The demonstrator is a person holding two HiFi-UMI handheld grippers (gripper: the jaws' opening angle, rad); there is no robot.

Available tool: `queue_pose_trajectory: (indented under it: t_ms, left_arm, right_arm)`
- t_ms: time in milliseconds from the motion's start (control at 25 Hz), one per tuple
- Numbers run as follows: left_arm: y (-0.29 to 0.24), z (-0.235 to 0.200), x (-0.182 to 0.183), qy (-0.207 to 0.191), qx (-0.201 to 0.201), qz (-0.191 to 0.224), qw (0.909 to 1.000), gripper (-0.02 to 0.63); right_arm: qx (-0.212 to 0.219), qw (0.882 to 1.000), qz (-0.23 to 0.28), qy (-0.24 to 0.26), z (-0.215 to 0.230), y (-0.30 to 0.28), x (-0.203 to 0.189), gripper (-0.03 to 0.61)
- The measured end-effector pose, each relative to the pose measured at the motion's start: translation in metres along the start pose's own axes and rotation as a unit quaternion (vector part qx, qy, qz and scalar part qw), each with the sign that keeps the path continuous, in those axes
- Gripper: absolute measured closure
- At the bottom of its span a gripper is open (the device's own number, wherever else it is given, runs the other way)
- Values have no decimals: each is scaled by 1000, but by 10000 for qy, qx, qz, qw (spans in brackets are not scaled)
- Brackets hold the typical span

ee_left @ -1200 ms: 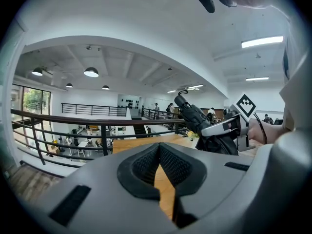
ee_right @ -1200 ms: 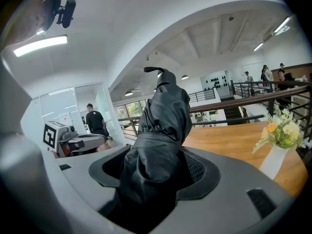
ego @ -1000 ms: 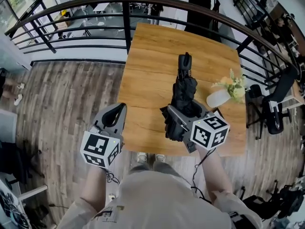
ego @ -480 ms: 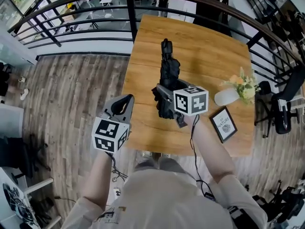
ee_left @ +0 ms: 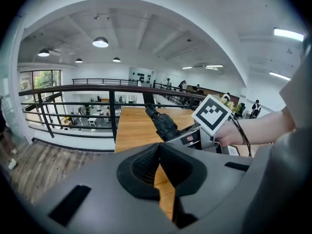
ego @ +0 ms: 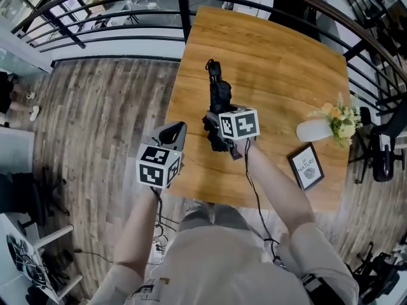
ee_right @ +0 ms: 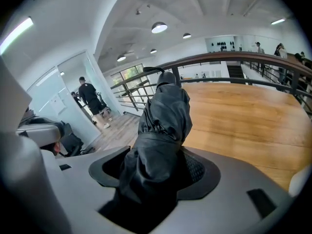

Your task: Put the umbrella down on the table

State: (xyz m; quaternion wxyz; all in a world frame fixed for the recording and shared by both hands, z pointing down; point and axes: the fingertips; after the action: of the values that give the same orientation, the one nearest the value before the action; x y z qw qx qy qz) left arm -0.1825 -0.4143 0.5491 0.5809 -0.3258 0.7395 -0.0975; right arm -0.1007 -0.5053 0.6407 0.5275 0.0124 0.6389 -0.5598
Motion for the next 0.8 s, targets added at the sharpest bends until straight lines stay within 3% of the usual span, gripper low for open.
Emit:
queue_pose_trajectory:
  t_ms: [240,440,800]
  left_arm:
    - [-25,-14,-35,308,-7,-412,9987,597]
    - [-35,-21,-68,542,19,-708,9960,597]
    - [-39,-23,-88,710,-43,-908,9933,597]
  right_arm:
    - [-165,9978,-620,-191,21,-55,-44,268]
    - [-50,9947,-785,-661,21,-79,-69,267]
    - [-124,9954,-887,-330,19,-88,-75,253]
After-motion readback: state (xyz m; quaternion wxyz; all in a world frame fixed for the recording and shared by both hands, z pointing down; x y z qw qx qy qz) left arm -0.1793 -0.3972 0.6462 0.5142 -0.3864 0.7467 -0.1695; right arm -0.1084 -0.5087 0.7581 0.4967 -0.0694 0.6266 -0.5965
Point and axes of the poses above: the fingertips, and each gripper's own axes: y backward along the fingers, z to its right, x out of its top, and after that the axes turned 11 degrees about y, right-handed
